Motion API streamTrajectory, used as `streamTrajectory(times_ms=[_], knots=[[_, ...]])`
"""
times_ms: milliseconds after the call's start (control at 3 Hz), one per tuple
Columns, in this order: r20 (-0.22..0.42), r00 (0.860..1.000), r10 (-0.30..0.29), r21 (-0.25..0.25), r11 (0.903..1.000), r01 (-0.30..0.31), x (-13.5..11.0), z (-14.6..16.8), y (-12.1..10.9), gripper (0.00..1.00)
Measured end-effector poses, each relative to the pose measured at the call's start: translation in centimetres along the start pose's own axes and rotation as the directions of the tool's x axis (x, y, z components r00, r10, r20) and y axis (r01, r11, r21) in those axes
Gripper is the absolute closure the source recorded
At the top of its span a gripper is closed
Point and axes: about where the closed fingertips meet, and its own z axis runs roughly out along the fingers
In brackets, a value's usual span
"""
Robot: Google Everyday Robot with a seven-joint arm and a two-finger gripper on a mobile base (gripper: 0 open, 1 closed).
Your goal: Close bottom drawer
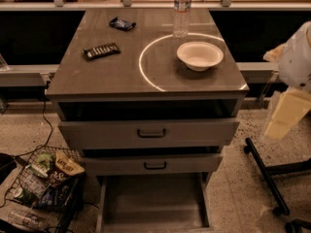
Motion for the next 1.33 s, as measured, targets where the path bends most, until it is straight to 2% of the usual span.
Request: streamTrajectory(times_ms=[333, 667, 1000, 1333], knots=[[0.002, 1.000, -0.026, 0.001, 0.9997, 0.026, 4.3, 7.3, 4.0, 0.00], [-0.008, 0.994, -0.106, -0.009, 0.9943, 0.106, 8.1, 13.2, 7.9, 0.00], [-0.013, 0.990, -0.141, -0.035, 0.9895, 0.140, 11.7, 20.6, 12.5, 0.00], [-0.005, 0.990, -0.140, 0.022, 0.9899, 0.140, 11.6, 21.5, 11.8, 0.00]])
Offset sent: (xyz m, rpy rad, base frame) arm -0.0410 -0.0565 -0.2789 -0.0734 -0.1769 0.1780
